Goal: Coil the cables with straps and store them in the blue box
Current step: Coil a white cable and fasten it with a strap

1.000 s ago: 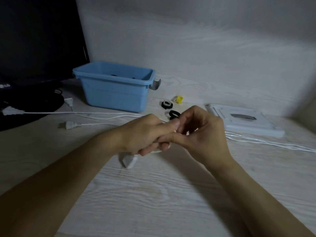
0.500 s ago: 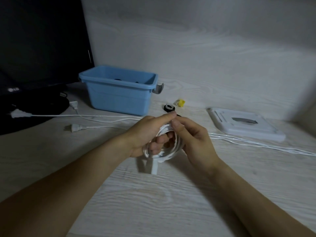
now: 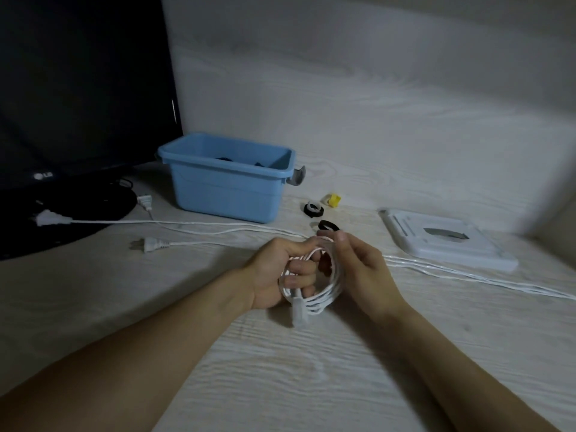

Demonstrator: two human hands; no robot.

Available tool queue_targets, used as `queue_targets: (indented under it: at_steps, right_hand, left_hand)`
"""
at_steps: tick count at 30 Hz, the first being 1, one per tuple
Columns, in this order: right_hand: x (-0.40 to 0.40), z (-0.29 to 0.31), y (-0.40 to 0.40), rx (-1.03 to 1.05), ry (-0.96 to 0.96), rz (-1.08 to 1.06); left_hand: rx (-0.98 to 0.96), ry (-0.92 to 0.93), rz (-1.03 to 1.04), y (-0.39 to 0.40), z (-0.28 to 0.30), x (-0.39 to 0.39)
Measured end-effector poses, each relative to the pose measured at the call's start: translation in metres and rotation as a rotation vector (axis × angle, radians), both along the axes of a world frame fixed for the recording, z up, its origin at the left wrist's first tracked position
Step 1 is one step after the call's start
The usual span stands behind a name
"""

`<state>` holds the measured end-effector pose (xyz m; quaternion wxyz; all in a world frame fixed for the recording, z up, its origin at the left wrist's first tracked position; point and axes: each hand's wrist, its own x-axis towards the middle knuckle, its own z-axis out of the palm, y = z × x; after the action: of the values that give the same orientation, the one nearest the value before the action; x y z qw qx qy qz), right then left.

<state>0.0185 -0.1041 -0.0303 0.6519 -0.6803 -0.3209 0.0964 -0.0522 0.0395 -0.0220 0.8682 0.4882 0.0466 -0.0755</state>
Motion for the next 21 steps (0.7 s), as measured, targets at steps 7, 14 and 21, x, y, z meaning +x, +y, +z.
queue_targets:
  at_steps: [7,14,21]
  right_hand:
    - [0.054,0.012,-0.002,-0.213,-0.356,-0.469]
    - [0.103,-0.011,0.028,-0.751,-0.494,-0.298]
    - [0.099,-0.003,0.030,-0.464,-0.522,-0.530]
  left_hand:
    - [0.224,-0.005,0.457,-0.003,-0.008,0.012]
    - [0.247,-0.046,0.541,-0.003,-0.013,0.015]
    - [0.232,-0.073,0.569,-0.002,-0.015,0.017]
